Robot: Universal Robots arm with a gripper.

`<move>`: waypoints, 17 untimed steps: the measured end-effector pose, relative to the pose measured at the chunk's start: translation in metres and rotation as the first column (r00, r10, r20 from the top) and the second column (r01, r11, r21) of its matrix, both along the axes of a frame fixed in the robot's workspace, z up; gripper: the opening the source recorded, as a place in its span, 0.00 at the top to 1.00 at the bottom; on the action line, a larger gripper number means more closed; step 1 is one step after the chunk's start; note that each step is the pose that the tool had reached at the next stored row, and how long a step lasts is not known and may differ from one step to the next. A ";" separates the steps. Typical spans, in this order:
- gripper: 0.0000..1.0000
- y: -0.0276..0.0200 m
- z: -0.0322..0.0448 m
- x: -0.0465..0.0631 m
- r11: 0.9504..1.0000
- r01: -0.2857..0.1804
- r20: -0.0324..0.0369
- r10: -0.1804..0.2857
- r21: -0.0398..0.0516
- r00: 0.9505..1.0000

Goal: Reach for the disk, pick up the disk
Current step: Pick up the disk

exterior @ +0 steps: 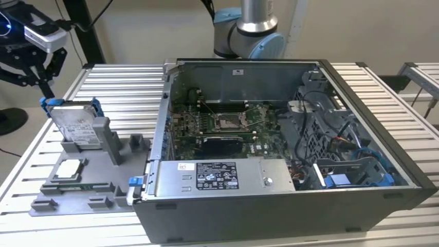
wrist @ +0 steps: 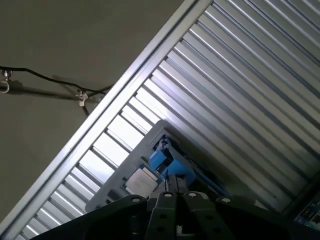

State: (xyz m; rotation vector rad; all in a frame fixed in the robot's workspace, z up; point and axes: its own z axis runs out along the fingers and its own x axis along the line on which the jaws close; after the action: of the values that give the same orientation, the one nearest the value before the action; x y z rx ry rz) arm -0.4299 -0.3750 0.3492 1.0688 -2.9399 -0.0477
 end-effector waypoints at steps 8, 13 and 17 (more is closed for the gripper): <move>1.00 0.0001 0.0000 0.000 0.992 -0.122 0.000 0.122 -0.003 0.992; 1.00 0.0001 0.0000 0.000 0.982 -0.188 0.000 0.188 -0.003 0.982; 1.00 0.0001 0.0000 0.000 0.974 -0.226 0.000 0.226 -0.003 0.974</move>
State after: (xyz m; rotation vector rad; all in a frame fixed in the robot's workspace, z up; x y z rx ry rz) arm -0.4301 -0.3749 0.3492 1.3951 -2.7956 -0.0403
